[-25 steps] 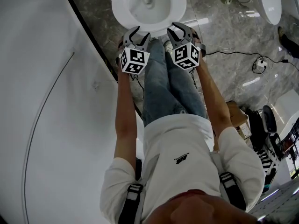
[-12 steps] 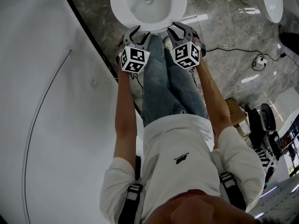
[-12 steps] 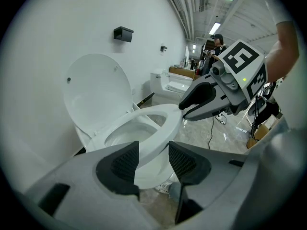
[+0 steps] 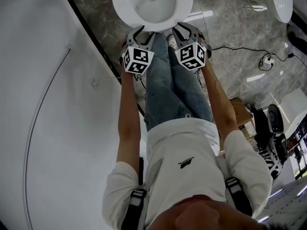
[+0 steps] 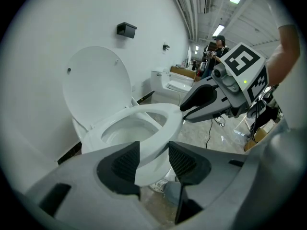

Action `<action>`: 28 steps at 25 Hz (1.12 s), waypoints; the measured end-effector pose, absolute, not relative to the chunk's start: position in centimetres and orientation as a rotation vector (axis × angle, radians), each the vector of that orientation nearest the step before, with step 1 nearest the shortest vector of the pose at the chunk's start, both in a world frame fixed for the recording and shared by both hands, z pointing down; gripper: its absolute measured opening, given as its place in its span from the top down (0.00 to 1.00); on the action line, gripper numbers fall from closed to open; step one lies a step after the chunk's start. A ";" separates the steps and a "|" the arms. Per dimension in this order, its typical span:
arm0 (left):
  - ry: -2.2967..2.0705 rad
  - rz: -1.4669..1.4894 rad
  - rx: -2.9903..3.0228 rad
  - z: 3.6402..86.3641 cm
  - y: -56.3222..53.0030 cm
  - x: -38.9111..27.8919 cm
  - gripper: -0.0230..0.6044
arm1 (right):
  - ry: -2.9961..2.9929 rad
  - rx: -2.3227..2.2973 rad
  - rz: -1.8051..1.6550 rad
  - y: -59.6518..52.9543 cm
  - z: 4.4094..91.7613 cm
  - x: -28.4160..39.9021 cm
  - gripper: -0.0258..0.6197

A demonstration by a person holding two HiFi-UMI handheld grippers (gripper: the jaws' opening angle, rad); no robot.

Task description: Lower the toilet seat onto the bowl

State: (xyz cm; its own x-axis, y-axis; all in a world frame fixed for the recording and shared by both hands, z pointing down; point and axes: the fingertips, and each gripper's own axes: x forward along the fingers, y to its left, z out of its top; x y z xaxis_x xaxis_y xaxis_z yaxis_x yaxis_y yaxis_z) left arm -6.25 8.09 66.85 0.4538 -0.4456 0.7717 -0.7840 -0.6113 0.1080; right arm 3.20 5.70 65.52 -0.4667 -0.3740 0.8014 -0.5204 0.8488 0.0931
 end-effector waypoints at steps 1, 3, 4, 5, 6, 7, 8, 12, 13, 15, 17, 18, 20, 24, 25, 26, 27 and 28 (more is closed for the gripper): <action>-1.027 1.001 2.250 67.0 8.1 -6.1 0.65 | -2.111 0.648 0.208 5.7 65.7 3.3 0.78; -1.024 1.002 2.242 67.5 8.2 -6.0 0.65 | -2.109 0.642 0.216 5.8 66.2 3.5 0.78; -1.023 1.004 2.239 67.7 8.3 -6.0 0.65 | -2.108 0.639 0.219 5.9 66.4 3.5 0.78; -1.022 1.005 2.235 67.9 8.4 -6.0 0.65 | -2.107 0.637 0.221 6.0 66.6 3.5 0.78; -1.022 1.006 2.232 68.1 8.5 -6.0 0.65 | -2.106 0.636 0.224 6.1 66.8 3.5 0.78; -1.021 1.007 2.229 68.2 8.6 -6.0 0.65 | -2.104 0.634 0.226 6.2 66.9 3.5 0.78; -1.020 1.007 2.226 68.4 8.7 -6.0 0.65 | -2.103 0.632 0.229 6.3 67.1 3.5 0.78; -1.017 1.000 2.218 69.0 9.1 -6.1 0.65 | -2.097 0.627 0.237 6.6 67.7 3.5 0.79; -1.016 0.999 2.216 69.1 9.1 -6.1 0.65 | -2.096 0.626 0.239 6.7 67.8 3.5 0.79; -1.012 0.997 2.212 69.3 9.3 -6.0 0.65 | -2.092 0.624 0.245 6.8 68.1 3.5 0.79; -1.010 0.995 2.210 69.6 9.5 -5.9 0.65 | -2.088 0.621 0.249 7.1 68.4 3.6 0.79; -1.010 0.995 2.209 69.7 9.6 -5.9 0.65 | -2.087 0.621 0.250 7.2 68.5 3.7 0.79; -1.012 0.995 2.206 70.1 10.0 -6.0 0.65 | -2.082 0.622 0.253 7.5 68.9 3.6 0.79; -1.005 0.994 2.196 70.9 10.5 -6.3 0.65 | -2.073 0.618 0.263 8.0 69.7 3.3 0.79; -1.001 0.994 2.193 71.1 10.5 -6.3 0.65 | -2.072 0.616 0.266 8.0 69.9 3.3 0.79; -0.997 0.995 2.190 71.3 10.6 -6.3 0.65 | -2.071 0.615 0.269 8.1 70.1 3.3 0.79; -0.994 0.997 2.186 71.5 10.7 -6.3 0.65 | -2.069 0.613 0.272 8.2 70.4 3.3 0.79; -0.990 0.999 2.183 71.7 10.8 -6.3 0.65 | -2.067 0.610 0.276 8.3 70.6 3.2 0.79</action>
State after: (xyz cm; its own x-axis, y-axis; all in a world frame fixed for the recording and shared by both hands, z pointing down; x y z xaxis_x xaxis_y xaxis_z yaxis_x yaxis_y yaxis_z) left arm -6.33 10.75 71.71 0.4560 -0.3952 0.7974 -0.7940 -0.5854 0.1639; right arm 3.24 8.26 70.58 -0.4431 -0.3138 0.8398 -0.5229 0.8514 0.0422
